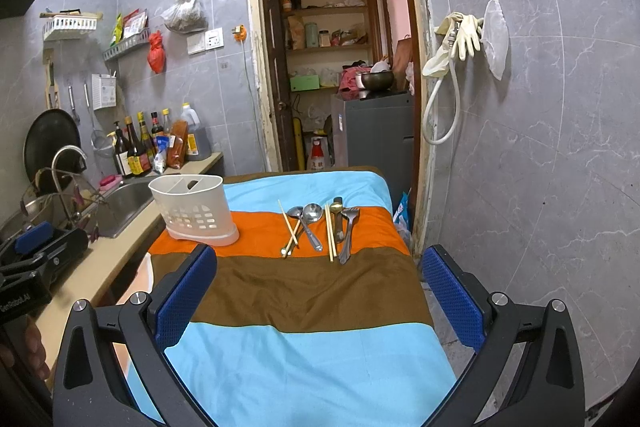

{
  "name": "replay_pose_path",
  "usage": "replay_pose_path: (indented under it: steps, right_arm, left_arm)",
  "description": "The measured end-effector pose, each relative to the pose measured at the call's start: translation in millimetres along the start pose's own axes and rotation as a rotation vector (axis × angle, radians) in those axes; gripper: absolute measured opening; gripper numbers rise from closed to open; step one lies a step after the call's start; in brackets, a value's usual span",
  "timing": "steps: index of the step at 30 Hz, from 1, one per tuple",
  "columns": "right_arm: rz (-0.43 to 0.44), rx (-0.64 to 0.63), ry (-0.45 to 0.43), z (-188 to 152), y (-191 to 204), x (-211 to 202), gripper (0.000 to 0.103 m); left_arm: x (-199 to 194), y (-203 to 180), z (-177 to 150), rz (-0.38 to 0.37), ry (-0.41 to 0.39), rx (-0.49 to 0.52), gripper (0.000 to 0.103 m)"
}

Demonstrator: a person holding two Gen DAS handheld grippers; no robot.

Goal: Organize utensils

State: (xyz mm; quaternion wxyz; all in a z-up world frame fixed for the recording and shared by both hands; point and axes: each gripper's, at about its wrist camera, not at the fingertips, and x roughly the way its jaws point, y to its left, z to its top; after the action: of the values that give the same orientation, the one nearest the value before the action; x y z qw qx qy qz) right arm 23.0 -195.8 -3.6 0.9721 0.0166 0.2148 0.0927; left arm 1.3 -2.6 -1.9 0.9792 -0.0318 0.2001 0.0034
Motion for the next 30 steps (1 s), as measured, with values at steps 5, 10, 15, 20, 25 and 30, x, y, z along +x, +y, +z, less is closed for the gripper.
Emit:
replay_pose_path:
  steps: [5, 10, 15, 20, 25, 30]
  right_arm:
    - [-0.002, 0.001, 0.002, 1.6, 1.7, -1.0, 0.103]
    - [-0.003, 0.001, 0.001, -1.2, -0.4, 0.8, 0.103]
    - [0.000, -0.002, 0.002, -1.6, -1.3, 2.2, 0.103]
    - [0.000, -0.002, 0.003, -3.5, -2.5, 3.0, 0.103]
    - [0.001, -0.004, 0.003, -2.7, -1.5, 2.9, 0.103]
    - [0.002, -0.003, 0.005, -2.6, -1.1, 3.5, 0.103]
  left_arm:
    - [-0.2, -0.1, -0.7, -0.002, 0.004, 0.001, 0.101]
    - [0.2, -0.2, -0.5, -0.001, 0.005, 0.001, 0.101]
    - [0.2, -0.2, -1.1, 0.000, 0.006, 0.002, 0.101]
    - [0.5, -0.3, -1.2, 0.000, 0.007, 0.003, 0.101]
    - [0.5, -0.1, -0.9, -0.001, 0.007, 0.002, 0.101]
    - [0.4, -0.2, -1.2, 0.000, 0.007, 0.002, 0.101]
